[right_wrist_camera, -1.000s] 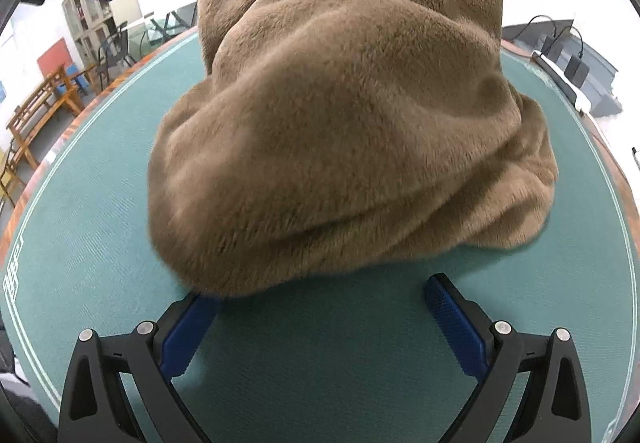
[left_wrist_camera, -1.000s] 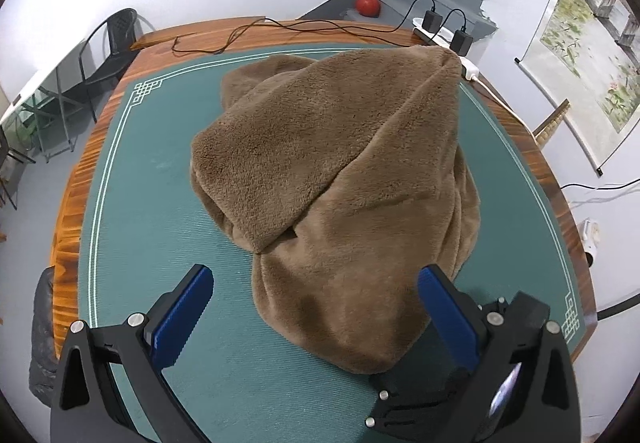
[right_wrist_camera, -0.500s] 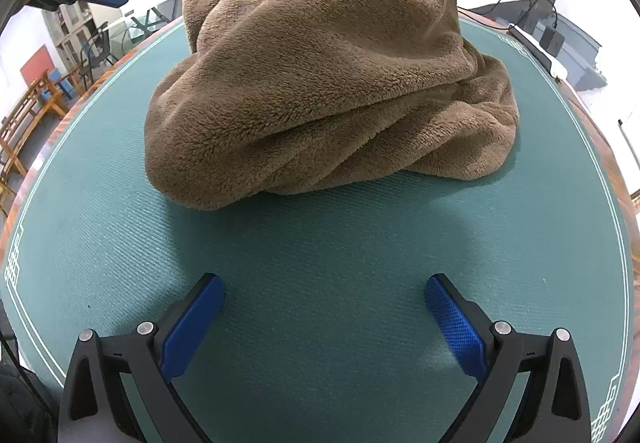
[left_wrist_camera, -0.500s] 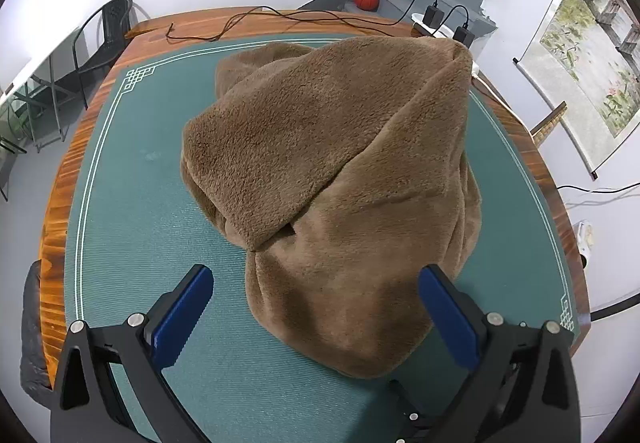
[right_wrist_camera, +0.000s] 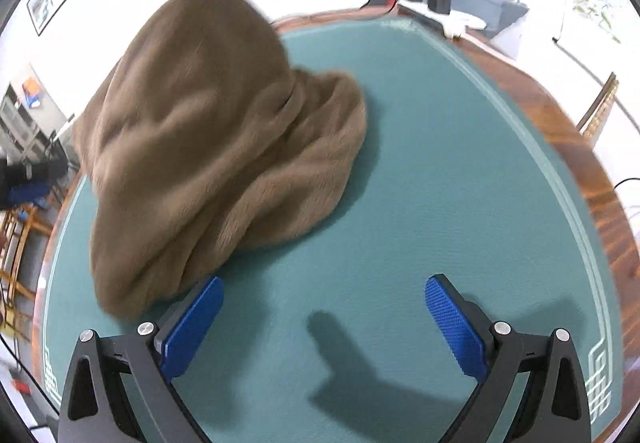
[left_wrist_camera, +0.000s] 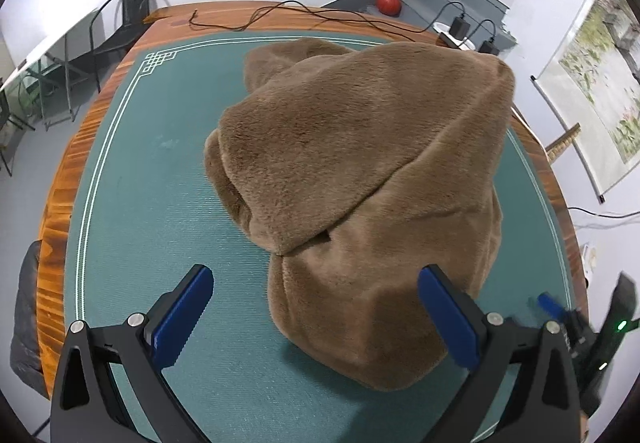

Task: Fold clothes
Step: 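Grasp a fold of the brown blanket with the right gripper while the left gripper grasps another fold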

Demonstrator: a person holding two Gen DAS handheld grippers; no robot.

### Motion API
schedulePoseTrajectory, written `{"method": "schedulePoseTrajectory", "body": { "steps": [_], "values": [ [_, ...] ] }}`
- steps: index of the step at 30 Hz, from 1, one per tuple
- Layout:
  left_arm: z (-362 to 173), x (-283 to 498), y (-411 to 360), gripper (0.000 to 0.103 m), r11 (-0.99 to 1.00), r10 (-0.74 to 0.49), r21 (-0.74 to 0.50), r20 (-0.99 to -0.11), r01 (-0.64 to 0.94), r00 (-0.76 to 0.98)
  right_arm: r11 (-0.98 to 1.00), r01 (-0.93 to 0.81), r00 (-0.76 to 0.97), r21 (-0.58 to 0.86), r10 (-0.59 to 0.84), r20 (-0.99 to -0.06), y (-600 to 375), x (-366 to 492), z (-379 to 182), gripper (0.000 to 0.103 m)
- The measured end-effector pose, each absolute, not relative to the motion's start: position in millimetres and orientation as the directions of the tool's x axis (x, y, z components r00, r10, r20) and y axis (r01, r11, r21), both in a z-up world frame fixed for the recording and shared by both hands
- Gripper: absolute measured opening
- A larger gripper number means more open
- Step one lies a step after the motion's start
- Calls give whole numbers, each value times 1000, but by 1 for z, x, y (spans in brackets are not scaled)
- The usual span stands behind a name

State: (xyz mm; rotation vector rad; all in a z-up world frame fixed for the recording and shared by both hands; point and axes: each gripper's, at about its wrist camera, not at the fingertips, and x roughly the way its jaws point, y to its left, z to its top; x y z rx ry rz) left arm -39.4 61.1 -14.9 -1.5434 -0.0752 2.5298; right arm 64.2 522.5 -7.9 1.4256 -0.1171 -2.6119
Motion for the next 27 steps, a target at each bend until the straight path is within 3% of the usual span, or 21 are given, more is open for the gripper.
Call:
{"method": "schedulePoseTrajectory", "body": {
  "steps": [3,11,17,23,25,27],
  "values": [
    [-14,-45,58,103,-988,149,-116,-877,-100,-457,-982,102,-549,160,-189,-814,539,41,0,102],
    [-2,-59,44,103,-996,80,-89,-877,-4,-475,-963,75,-560,258,-255,-789,457,-35,-32,100],
    [10,-64,42,103,-998,31,-51,-869,27,-494,-956,68,-556,284,-272,-785,451,-97,-41,78],
    [17,-73,41,103,-998,-3,-32,-867,63,-498,-941,117,-511,317,-331,-793,427,-148,-66,72],
    [20,-81,36,103,-997,-3,-34,-862,64,-506,-933,120,-509,338,-350,-786,427,-147,-69,65],
    [26,-91,31,103,-997,-3,-38,-850,66,-527,-925,122,-508,359,-369,-778,427,-146,-71,44]
  ]
}}
